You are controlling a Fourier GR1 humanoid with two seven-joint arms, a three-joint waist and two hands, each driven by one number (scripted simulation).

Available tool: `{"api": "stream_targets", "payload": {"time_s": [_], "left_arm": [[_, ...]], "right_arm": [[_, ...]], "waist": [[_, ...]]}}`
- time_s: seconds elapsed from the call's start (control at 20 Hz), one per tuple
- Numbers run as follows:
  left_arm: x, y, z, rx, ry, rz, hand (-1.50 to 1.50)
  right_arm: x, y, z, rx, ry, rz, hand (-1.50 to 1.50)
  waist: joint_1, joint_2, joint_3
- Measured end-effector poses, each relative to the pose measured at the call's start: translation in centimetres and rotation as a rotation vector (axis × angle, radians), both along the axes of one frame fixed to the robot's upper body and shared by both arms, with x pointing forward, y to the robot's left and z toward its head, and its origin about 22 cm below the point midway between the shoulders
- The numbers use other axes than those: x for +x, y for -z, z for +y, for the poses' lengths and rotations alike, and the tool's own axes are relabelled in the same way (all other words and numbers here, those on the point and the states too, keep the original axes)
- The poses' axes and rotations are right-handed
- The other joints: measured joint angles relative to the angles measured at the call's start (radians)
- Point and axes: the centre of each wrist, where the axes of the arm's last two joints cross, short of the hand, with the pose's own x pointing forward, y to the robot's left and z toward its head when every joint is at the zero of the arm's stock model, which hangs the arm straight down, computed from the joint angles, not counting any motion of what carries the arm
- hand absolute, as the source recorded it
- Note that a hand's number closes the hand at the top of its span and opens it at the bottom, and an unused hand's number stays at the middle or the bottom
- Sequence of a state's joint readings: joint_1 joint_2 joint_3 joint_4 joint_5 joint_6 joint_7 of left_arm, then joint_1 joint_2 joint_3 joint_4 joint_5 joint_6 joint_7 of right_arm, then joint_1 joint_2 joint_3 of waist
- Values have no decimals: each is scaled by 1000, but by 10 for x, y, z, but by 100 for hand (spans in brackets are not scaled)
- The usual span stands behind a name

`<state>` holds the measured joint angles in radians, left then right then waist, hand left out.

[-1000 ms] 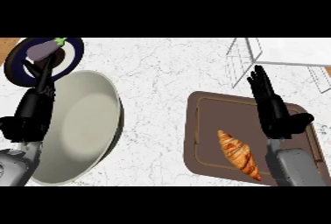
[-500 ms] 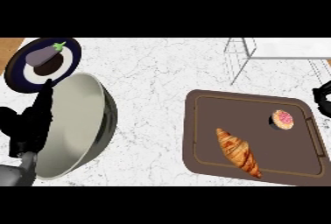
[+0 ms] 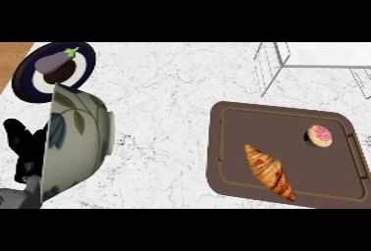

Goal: Pick the cupcake from the tray and place it in the tiered shelf

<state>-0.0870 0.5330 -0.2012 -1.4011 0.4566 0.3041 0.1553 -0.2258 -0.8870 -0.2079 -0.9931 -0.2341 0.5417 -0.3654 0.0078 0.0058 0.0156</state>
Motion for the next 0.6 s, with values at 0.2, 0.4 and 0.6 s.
{"api": "stream_targets", "payload": {"time_s": [0.2, 0.4, 0.6], "left_arm": [[-3, 8, 4, -15, 6, 35, 0], [-4, 10, 3, -14, 11, 57, 0], [-7, 15, 5, -19, 10, 66, 0]], "right_arm": [[-2, -23, -13, -43, -109, 54, -150], [6, -53, -11, -142, -159, 124, -150], [19, -68, 9, -224, -190, 181, -150]], "waist": [[1, -8, 0], [4, -12, -2], [1, -16, -4]]}}
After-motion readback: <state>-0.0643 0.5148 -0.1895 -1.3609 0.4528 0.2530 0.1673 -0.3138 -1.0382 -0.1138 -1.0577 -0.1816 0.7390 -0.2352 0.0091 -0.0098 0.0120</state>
